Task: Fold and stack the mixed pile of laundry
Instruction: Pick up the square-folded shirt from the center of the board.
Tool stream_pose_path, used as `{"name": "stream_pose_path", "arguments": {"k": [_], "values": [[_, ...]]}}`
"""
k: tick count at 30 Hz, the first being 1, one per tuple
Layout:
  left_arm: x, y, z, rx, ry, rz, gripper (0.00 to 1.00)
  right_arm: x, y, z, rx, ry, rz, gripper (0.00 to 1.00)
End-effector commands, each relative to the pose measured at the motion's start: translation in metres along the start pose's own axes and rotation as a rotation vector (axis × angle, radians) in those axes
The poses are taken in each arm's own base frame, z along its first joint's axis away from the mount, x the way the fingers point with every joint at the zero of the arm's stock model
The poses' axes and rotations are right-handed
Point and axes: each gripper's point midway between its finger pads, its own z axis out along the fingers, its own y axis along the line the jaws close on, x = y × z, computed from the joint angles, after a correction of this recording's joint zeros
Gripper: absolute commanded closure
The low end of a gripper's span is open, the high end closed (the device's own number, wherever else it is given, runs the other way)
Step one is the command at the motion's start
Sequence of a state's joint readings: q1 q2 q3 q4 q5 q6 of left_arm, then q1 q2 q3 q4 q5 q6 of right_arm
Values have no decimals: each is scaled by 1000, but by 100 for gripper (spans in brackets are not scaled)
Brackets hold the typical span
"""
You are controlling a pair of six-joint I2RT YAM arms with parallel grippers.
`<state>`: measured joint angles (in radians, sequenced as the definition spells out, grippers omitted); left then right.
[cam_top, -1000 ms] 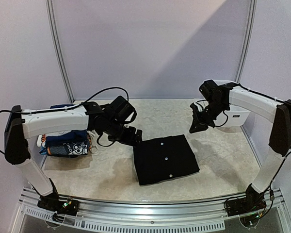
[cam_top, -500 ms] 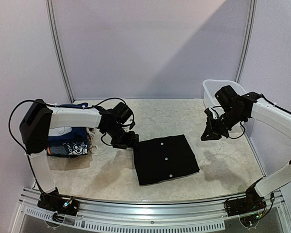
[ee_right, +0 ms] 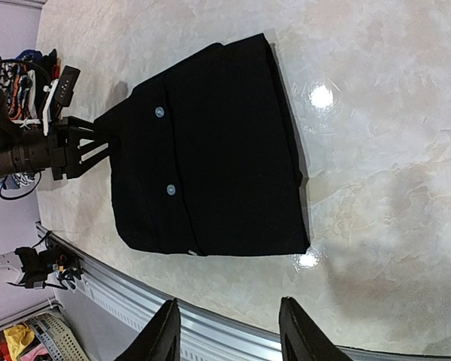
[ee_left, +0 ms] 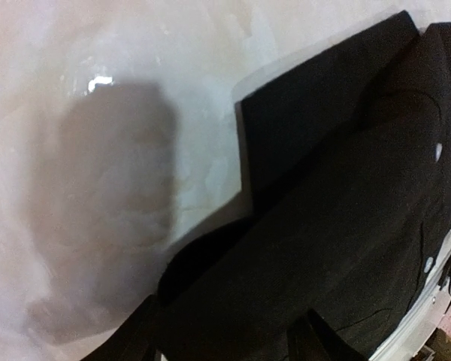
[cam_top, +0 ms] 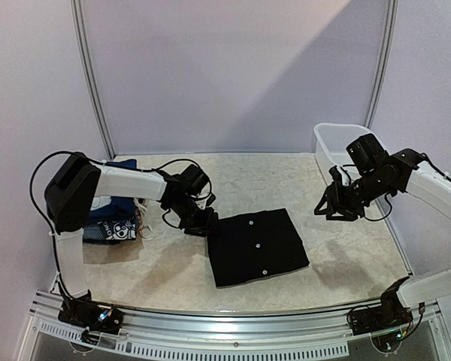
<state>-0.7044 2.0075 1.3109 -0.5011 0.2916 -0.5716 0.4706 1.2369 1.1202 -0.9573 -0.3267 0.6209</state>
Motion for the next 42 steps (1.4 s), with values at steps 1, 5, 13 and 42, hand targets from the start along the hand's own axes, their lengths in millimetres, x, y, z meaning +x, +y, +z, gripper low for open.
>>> {"name": "stream_pose_path", "arguments": {"k": [1,5,13,42], "values": [[-2,6,17,20,21,-27,47,4,-7,-2,29,-7,5,54],[0,8,25,21,31,-50,56,7,-10,-2,43,-4,5,54],[-7,2,41,72,12,-52,100,12,-13,-3,47,6,5,52],[55,-27,-106,-104,-169,214,100,13,-14,4,25,5,-75,49]]}}
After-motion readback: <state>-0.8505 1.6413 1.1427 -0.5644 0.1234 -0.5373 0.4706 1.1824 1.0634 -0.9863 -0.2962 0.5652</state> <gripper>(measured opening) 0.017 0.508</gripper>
